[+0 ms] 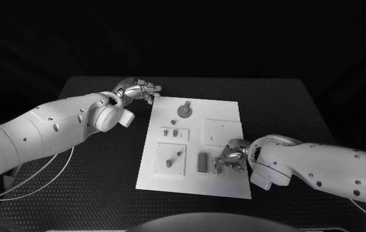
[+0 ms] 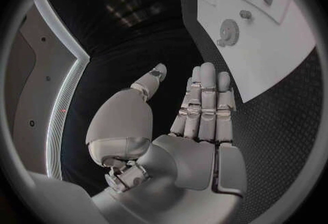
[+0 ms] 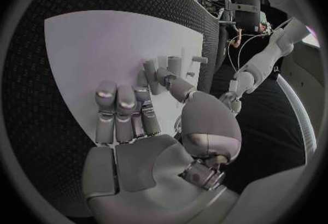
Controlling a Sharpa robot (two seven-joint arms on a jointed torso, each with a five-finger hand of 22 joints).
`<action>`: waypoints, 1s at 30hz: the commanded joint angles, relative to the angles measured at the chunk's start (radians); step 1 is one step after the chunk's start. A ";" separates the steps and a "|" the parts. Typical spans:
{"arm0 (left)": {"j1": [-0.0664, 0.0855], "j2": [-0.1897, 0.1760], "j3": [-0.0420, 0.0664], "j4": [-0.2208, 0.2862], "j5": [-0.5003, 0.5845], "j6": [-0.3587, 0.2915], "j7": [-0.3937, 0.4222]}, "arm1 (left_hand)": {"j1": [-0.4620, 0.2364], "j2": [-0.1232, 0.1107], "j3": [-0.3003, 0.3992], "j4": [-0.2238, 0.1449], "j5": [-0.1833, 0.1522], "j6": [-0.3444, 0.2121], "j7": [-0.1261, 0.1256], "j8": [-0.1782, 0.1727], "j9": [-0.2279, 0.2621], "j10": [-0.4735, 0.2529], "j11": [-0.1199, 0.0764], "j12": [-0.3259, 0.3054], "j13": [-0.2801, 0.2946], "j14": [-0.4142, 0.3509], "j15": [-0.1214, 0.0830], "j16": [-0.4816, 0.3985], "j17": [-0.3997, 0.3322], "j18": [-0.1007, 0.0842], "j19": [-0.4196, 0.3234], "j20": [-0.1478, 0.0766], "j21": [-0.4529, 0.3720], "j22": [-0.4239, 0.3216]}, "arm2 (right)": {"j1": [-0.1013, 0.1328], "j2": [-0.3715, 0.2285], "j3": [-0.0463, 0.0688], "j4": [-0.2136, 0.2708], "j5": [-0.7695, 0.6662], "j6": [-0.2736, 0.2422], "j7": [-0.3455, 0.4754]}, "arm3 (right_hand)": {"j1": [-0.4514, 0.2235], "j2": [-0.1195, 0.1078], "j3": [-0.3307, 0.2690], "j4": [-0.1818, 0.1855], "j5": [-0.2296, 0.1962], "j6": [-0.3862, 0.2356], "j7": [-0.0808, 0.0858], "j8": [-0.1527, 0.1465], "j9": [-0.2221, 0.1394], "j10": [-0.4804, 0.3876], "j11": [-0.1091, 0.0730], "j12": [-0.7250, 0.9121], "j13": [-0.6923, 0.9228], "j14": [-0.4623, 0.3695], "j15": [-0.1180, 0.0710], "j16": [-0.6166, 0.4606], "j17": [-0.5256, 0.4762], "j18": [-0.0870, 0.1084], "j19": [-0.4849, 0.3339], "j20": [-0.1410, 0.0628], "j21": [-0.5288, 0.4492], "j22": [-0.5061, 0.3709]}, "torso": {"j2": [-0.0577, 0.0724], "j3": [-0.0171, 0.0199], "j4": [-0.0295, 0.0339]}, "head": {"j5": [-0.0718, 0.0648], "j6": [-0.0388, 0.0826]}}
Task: Assemble the parts on the task board
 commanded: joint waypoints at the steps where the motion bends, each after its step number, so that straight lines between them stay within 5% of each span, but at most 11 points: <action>1: 0.001 0.001 0.001 0.003 -0.003 0.014 0.005 | -0.008 0.001 -0.001 0.007 -0.004 -0.009 0.001 0.004 0.001 -0.007 0.000 0.004 0.002 -0.001 0.002 -0.003 0.001 0.010 0.004 -0.010 -0.006 0.015 | -0.005 0.006 -0.003 0.008 0.007 0.036 0.021 | -0.014 -0.002 -0.001 0.004 0.010 0.005 0.000 0.006 0.000 0.004 -0.010 0.001 0.000 0.005 -0.003 0.005 0.001 0.060 -0.002 0.008 0.008 -0.002 | 0.000 -0.0006 0.0000 | 0.000 0.000; 9: 0.001 0.000 0.001 0.003 -0.005 0.015 0.003 | -0.008 0.001 -0.001 0.008 -0.004 -0.010 0.001 0.004 0.001 -0.007 0.000 0.004 0.002 -0.001 0.002 -0.003 0.001 0.010 0.004 -0.010 -0.006 0.015 | -0.005 0.006 -0.003 0.011 0.019 0.033 0.035 | -0.026 -0.012 -0.008 0.006 0.011 0.005 0.000 0.006 -0.001 0.005 -0.010 0.001 0.000 0.005 -0.003 0.005 0.001 0.060 -0.001 0.008 0.009 -0.002 | 0.000 -0.0009 0.0006 | 0.001 -0.002; 19: 0.001 -0.001 0.001 0.003 -0.006 0.017 0.001 | -0.009 0.002 -0.002 0.009 -0.004 -0.010 0.001 0.004 0.001 -0.008 0.000 0.004 0.002 -0.001 0.003 -0.003 0.002 0.010 0.004 -0.010 -0.007 0.015 | -0.005 -0.001 -0.003 0.018 0.024 0.042 0.058 | -0.093 -0.102 -0.111 0.017 -0.018 -0.003 0.000 0.005 -0.005 0.000 -0.009 -0.001 0.001 -0.002 -0.004 -0.003 -0.005 0.060 -0.003 0.006 0.009 -0.009 | 0.000 -0.0008 0.0003 | 0.004 -0.004; 30: 0.001 -0.001 0.000 0.003 -0.007 0.018 -0.001 | -0.009 0.002 -0.002 0.009 -0.004 -0.010 0.001 0.005 0.001 -0.008 0.000 0.004 0.002 -0.001 0.003 -0.004 0.002 0.010 0.004 -0.010 -0.007 0.015 | -0.005 -0.005 -0.003 0.018 0.017 0.041 0.062 | -0.081 -0.105 -0.116 0.015 -0.018 -0.004 0.000 0.006 -0.006 -0.001 -0.010 -0.001 0.001 -0.004 -0.004 -0.004 -0.005 0.060 -0.005 0.003 0.008 -0.011 | 0.000 -0.0004 0.0001 | 0.005 -0.002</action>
